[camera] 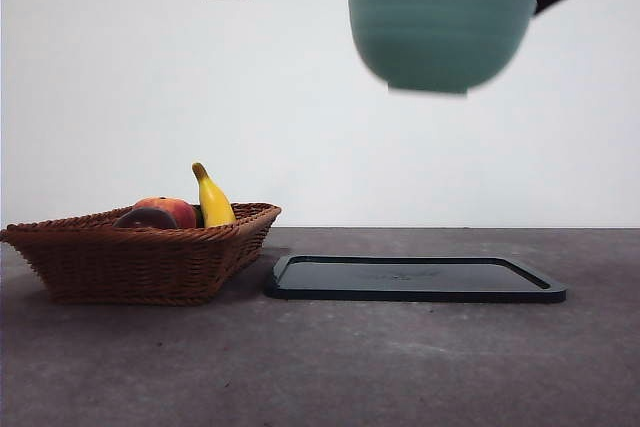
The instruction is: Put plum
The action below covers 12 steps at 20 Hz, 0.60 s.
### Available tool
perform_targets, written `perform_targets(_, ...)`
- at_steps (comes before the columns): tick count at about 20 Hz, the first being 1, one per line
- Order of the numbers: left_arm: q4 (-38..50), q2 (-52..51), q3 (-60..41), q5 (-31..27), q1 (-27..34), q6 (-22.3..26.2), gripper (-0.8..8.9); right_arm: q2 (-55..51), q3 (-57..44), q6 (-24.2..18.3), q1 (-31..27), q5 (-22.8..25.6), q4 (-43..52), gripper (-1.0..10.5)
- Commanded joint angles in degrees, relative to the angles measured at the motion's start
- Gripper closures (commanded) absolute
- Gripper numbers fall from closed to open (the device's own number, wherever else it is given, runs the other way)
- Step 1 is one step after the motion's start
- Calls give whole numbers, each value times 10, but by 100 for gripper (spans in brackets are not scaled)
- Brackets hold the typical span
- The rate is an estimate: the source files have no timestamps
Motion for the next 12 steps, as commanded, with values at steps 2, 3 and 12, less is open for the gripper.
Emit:
perform_targets(2,3,3,8,3,-2,5,442,7,-58,10,29,11,42,937)
perform_targets(3,3,3,8,3,-2,5,442,7,-83,20,38,11,67,937)
perform_targets(12,3,3,8,3,-2,5,442,49,-221,69,77,11,192,937)
